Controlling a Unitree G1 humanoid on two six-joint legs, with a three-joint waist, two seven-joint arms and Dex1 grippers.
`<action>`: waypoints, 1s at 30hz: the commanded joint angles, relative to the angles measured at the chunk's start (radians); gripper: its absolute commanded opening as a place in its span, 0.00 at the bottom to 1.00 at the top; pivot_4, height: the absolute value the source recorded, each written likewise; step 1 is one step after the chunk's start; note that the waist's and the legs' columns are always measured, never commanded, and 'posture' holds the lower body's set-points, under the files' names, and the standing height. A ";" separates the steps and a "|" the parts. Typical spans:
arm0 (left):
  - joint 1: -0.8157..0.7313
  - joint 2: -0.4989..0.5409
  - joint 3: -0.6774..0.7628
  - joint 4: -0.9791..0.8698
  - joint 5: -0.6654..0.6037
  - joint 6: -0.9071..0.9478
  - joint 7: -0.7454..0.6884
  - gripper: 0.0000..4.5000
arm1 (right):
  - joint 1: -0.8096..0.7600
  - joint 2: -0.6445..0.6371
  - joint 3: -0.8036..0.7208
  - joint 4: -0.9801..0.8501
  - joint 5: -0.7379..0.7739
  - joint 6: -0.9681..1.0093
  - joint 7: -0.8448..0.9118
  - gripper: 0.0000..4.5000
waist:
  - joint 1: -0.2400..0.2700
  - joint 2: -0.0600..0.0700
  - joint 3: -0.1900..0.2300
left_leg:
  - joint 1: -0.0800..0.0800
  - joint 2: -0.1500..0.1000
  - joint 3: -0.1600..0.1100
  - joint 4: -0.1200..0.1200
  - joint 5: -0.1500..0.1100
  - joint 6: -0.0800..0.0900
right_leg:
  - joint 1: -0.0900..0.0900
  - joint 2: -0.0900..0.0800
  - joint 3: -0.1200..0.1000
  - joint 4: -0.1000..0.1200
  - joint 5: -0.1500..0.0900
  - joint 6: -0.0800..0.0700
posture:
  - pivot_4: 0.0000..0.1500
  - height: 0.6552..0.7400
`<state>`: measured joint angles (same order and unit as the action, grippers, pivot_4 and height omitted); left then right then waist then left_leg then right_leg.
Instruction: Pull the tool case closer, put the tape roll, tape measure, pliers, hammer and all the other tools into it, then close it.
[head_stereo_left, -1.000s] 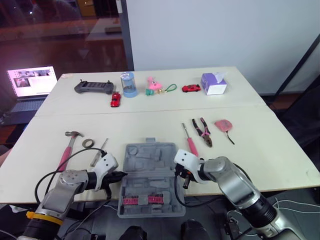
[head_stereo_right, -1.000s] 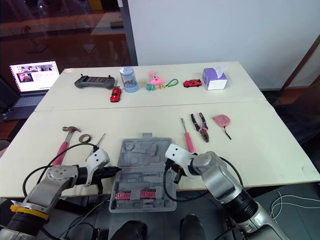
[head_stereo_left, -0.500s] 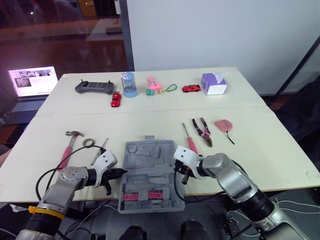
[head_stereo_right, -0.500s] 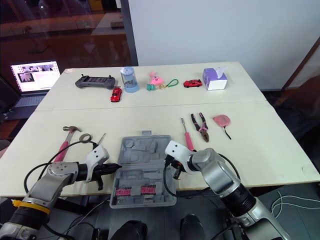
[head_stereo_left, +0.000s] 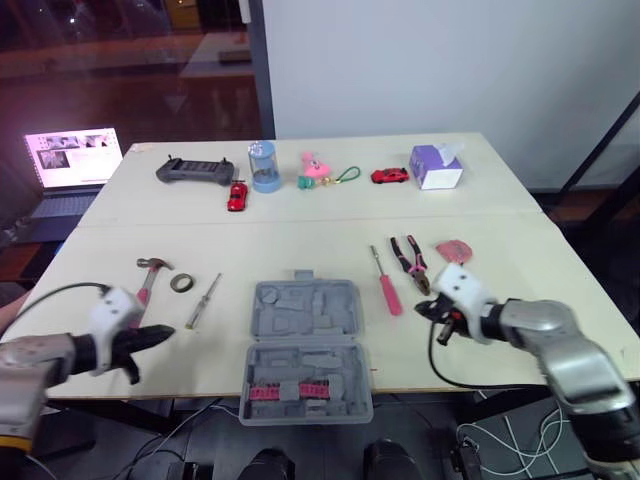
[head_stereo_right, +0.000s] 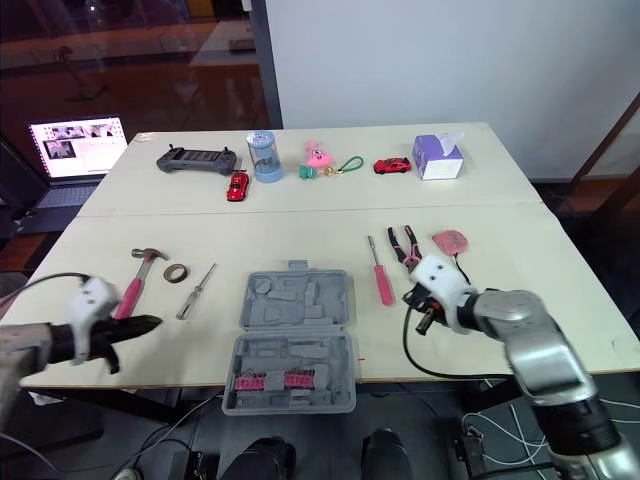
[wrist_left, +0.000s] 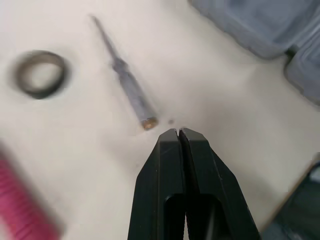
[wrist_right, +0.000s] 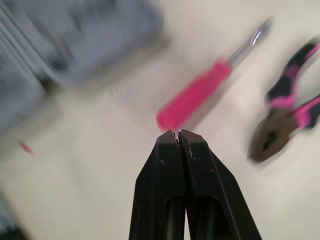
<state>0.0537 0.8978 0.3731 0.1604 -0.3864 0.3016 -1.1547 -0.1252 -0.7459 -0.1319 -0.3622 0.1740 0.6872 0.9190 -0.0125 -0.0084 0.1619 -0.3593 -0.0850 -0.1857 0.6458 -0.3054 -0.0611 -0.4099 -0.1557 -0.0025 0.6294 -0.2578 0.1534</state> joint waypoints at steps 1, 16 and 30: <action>0.077 0.047 0.173 0.102 -0.052 -0.044 -0.053 0.02 | 0.093 -0.021 -0.187 -0.037 0.088 -0.022 0.016 0.02 | 0.001 0.000 0.000 | 0.000 0.000 0.001 0.000 0.000 0.001 | 0.000 0.000 0.000 0.000 0.000 0.000 | 1.00 1.00; 0.088 0.116 0.291 0.507 -0.023 -0.243 -0.038 0.99 | 0.319 -0.094 -0.404 0.018 0.152 -0.098 0.031 0.99 | -0.001 0.000 0.001 | 0.002 0.005 0.006 0.000 -0.002 0.003 | 0.001 0.003 0.000 -0.001 0.000 0.000 | 1.00 1.00; -0.261 0.065 0.049 0.541 0.085 -0.231 0.102 0.99 | 0.116 -0.034 -0.191 -0.195 0.314 0.042 -0.088 0.99 | 0.000 -0.001 0.001 | 0.002 0.006 0.005 0.001 -0.002 0.003 | 0.001 0.004 0.000 0.000 0.001 -0.001 | 1.00 1.00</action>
<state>-0.1709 0.9546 0.4439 0.6882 -0.3364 0.1106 -1.0722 0.0222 -0.7890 -0.3476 -0.4978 0.4486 0.7055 0.8525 -0.0121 -0.0094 0.1629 -0.3568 -0.0787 -0.1805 0.6464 -0.3074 -0.0586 -0.4086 -0.1514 -0.0021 0.6292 -0.2572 0.1523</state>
